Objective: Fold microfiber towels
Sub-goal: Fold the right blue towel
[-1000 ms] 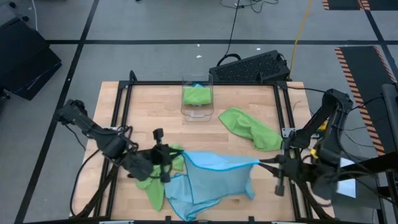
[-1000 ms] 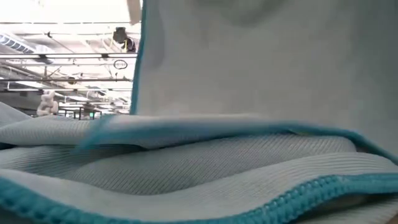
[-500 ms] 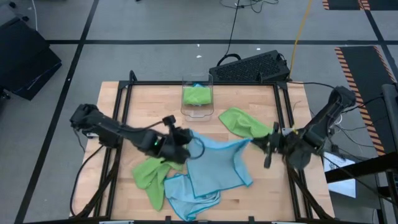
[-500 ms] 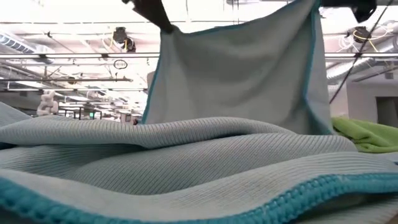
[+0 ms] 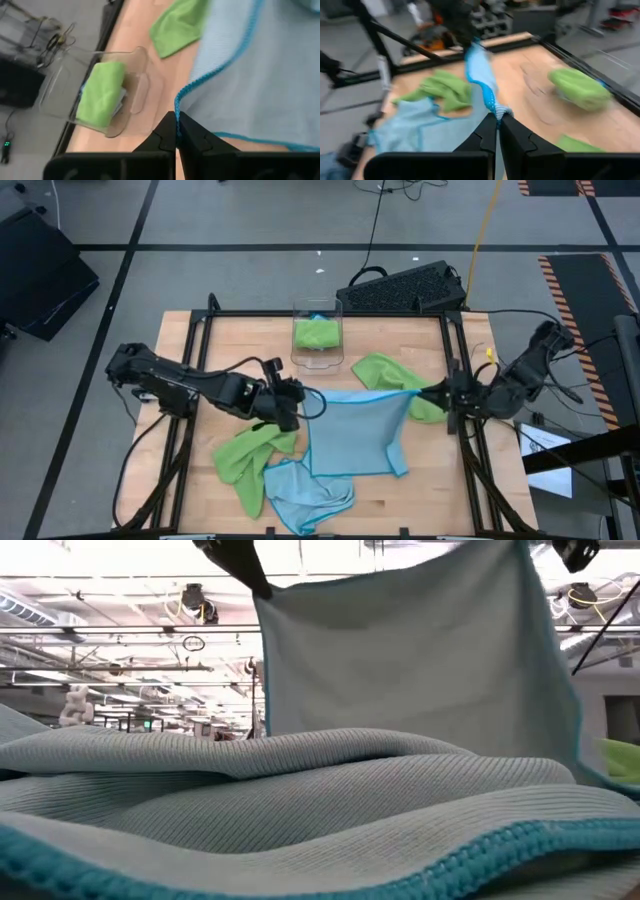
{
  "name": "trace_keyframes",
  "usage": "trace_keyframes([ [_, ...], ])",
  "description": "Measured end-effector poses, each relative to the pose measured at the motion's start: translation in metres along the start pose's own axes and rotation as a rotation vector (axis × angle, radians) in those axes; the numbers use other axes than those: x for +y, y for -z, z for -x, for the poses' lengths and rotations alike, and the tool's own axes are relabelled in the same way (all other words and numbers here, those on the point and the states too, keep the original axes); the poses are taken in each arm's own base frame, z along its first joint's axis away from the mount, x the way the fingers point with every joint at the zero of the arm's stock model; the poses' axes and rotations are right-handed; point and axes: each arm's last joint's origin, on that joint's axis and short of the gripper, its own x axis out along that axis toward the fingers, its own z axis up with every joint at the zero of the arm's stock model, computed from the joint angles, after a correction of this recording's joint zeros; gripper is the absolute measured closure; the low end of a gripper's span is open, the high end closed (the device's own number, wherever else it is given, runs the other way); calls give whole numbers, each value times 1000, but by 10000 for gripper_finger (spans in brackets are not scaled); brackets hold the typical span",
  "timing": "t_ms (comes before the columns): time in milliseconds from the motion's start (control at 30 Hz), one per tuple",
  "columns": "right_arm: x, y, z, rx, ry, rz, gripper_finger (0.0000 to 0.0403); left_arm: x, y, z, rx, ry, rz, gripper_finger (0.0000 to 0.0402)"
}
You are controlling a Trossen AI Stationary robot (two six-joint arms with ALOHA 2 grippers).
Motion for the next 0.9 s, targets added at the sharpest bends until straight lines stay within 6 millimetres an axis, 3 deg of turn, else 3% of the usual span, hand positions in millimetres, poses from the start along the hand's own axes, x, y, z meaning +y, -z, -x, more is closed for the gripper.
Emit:
trace_keyframes([
  [267, -15, 19, -7, 104, 184, 61, 397, 1, 0, -1, -1, -33, -30, 397],
  [533, -18, 41, -27, 97, 262, -23, 397, 14, -2, -27, 10, -97, 52, 398],
  [700, -15, 64, -44, 124, 214, -76, 396, 7, 7, -42, 7, -41, 70, 393],
  [900, -21, 81, -54, 108, 290, -109, 395, -1, 20, -54, 8, 4, 93, 393],
])
